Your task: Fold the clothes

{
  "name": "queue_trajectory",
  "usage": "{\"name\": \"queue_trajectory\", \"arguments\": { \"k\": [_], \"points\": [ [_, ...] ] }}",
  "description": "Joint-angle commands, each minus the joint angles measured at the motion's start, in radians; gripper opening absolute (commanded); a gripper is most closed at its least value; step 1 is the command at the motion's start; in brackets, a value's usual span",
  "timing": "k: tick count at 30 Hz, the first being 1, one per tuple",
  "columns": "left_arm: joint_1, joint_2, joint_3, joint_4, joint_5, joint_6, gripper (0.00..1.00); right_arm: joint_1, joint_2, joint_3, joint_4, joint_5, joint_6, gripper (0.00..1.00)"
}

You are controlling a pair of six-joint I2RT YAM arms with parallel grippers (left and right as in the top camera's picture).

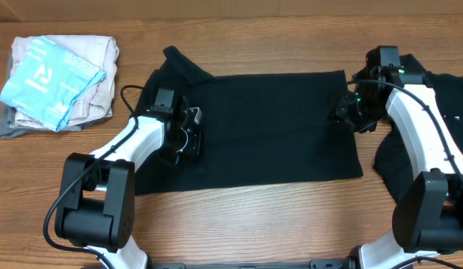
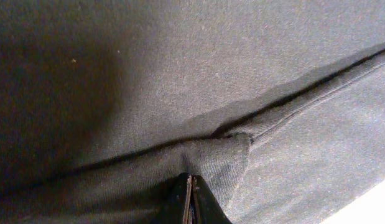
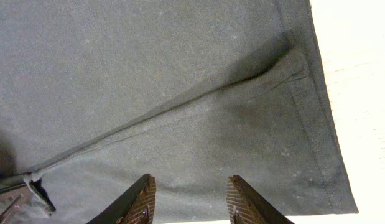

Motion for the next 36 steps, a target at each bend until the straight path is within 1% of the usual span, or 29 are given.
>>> {"name": "queue_trajectory", "arguments": {
  "k": [1, 4, 6, 7, 9, 11, 13, 15, 18, 20, 22, 24, 27, 29, 31, 36],
  "points": [
    [0.002, 0.008, 0.017, 0.001, 0.019, -0.011, 0.04, 0.001, -0.026, 0.016, 0.01, 0.01, -0.004, 0.41],
    [0.002, -0.002, 0.09, -0.05, 0.039, -0.011, 0.04, 0.001, -0.026, 0.016, 0.018, 0.031, -0.003, 0.41],
    [0.002, -0.014, 0.184, -0.117, 0.041, -0.011, 0.04, 0.001, -0.026, 0.016, 0.033, 0.031, -0.003, 0.42],
    [0.002, -0.018, 0.237, -0.15, 0.041, -0.011, 0.05, 0.001, -0.026, 0.021, 0.037, 0.031, 0.0, 0.43],
    [0.002, -0.021, 0.359, -0.21, 0.04, -0.011, 0.11, 0.0, -0.026, 0.042, 0.033, 0.028, 0.001, 0.44],
    [0.002, -0.021, 0.503, -0.27, 0.027, -0.011, 0.14, 0.0, -0.026, 0.085, 0.014, 0.029, 0.0, 0.45],
    [0.002, -0.021, 0.631, -0.32, -0.032, -0.035, 0.19, 0.0, -0.021, 0.156, -0.016, 0.029, 0.0, 0.45],
    [0.002, -0.02, 0.745, -0.367, -0.116, -0.053, 0.21, 0.0, -0.016, 0.229, -0.039, 0.029, 0.0, 0.47],
    [0.002, -0.02, 0.869, -0.403, -0.248, -0.059, 0.27, 0.0, -0.006, 0.325, -0.049, 0.033, 0.0, 0.48],
    [0.002, -0.02, 0.91, -0.408, -0.31, -0.062, 0.33, 0.0, 0.006, 0.37, -0.047, 0.037, 0.0, 0.48],
    [0.004, -0.019, 0.927, -0.409, -0.361, -0.055, 0.38, 0.0, 0.02, 0.394, -0.034, 0.041, -0.001, 0.48],
    [0.008, -0.008, 0.927, -0.405, -0.381, -0.028, 0.39, 0.0, 0.034, 0.394, -0.002, 0.058, 0.0, 0.48],
    [0.009, 0.044, 0.926, -0.377, -0.386, 0.065, 0.4, 0.0, 0.066, 0.394, 0.06, 0.086, -0.001, 0.47],
    [0.009, 0.095, 0.926, -0.335, -0.386, 0.126, 0.45, 0.0, 0.098, 0.394, 0.117, 0.112, -0.002, 0.48],
    [0.003, 0.156, 0.926, -0.282, -0.386, 0.163, 0.46, 0.0, 0.135, 0.394, 0.173, 0.137, -0.004, 0.48],
    [-0.01, 0.305, 0.926, -0.17, -0.385, 0.177, 0.46, -0.001, 0.252, 0.394, 0.306, 0.189, -0.014, 0.48]
  ]
}}
